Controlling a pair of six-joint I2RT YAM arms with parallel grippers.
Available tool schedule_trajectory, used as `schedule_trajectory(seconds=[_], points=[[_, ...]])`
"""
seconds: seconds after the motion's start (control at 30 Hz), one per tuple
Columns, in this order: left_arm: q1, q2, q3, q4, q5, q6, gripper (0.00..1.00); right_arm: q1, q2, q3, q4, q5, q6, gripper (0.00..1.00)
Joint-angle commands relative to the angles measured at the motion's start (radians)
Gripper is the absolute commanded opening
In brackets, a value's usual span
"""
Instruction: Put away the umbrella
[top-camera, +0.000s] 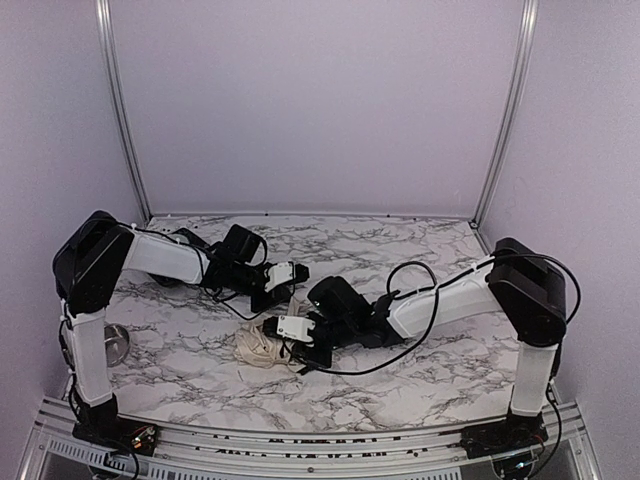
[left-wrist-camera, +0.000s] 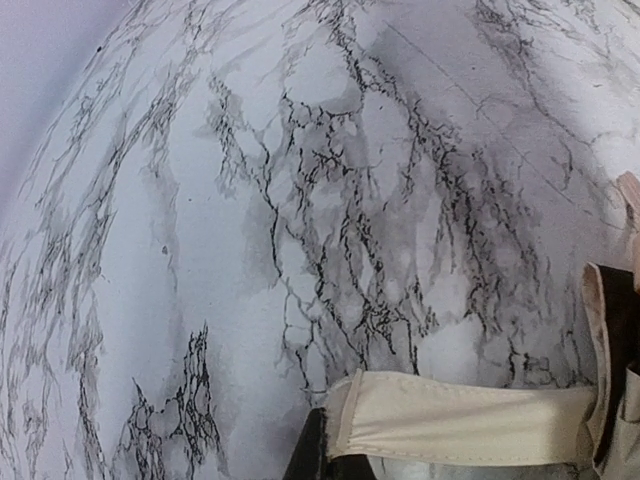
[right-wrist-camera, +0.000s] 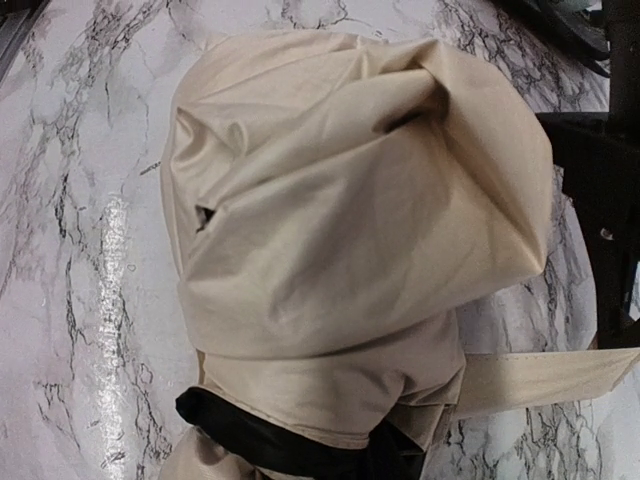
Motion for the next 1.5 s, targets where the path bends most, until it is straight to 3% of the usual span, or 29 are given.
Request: schedule_trajectory(seconds=[0.0, 0.13, 0.23, 0.33, 0.43, 0.5, 0.63, 0.73, 0.83, 0.93, 1.03, 1.23, 1.3, 1.47], points=[[0.027, 0.040, 0.087, 0.145, -0.193, -0.098, 0.00, 0.019, 0.136, -0.053, -0.345, -0.029, 0.076, 0.00], [0.043, 0.048, 0.091, 0.170, -0.334, -0.198, 0.13, 0.025, 0.141, -0.024, -0.369, -0.029, 0.115, 0.00], [0.059, 0.033, 0.107, 0.170, -0.426, -0.268, 0.55, 0.026, 0.147, -0.006, -0.381, -0.010, 0.128, 0.00], [0.068, -0.019, 0.110, 0.170, -0.539, -0.302, 0.68, 0.027, 0.160, 0.011, -0.410, 0.005, 0.134, 0.00], [0.066, -0.127, 0.081, 0.145, -0.660, -0.338, 0.69, 0.026, 0.153, 0.015, -0.424, 0.009, 0.140, 0.00], [0.056, -0.245, 0.030, 0.075, -0.670, -0.376, 0.61, 0.025, 0.139, 0.005, -0.416, 0.008, 0.143, 0.00], [-0.063, -0.562, -0.222, 0.012, -0.657, -0.394, 0.32, 0.024, 0.134, -0.006, -0.408, -0.015, 0.154, 0.00], [-0.201, -0.780, -0.419, -0.013, -0.566, -0.335, 0.29, 0.022, 0.135, -0.015, -0.397, -0.049, 0.157, 0.00], [-0.310, -0.976, -0.582, -0.041, -0.455, -0.317, 0.36, 0.018, 0.135, -0.019, -0.389, -0.080, 0.161, 0.00], [-0.367, -1.040, -0.706, -0.043, -0.443, -0.219, 0.57, 0.008, 0.135, -0.020, -0.390, -0.124, 0.163, 0.00], [-0.397, -0.978, -0.690, -0.044, -0.519, -0.163, 0.66, -0.009, 0.134, -0.022, -0.393, -0.182, 0.169, 0.00], [-0.388, -0.788, -0.575, -0.122, -0.413, 0.002, 0.80, -0.046, 0.139, -0.037, -0.375, -0.233, 0.174, 0.00], [-0.382, -0.713, -0.544, -0.164, -0.406, 0.030, 0.92, -0.056, 0.140, -0.043, -0.363, -0.238, 0.172, 0.00], [-0.303, -0.615, -0.563, -0.039, -0.368, 0.088, 0.95, -0.060, 0.158, -0.025, -0.356, -0.237, 0.156, 0.00]])
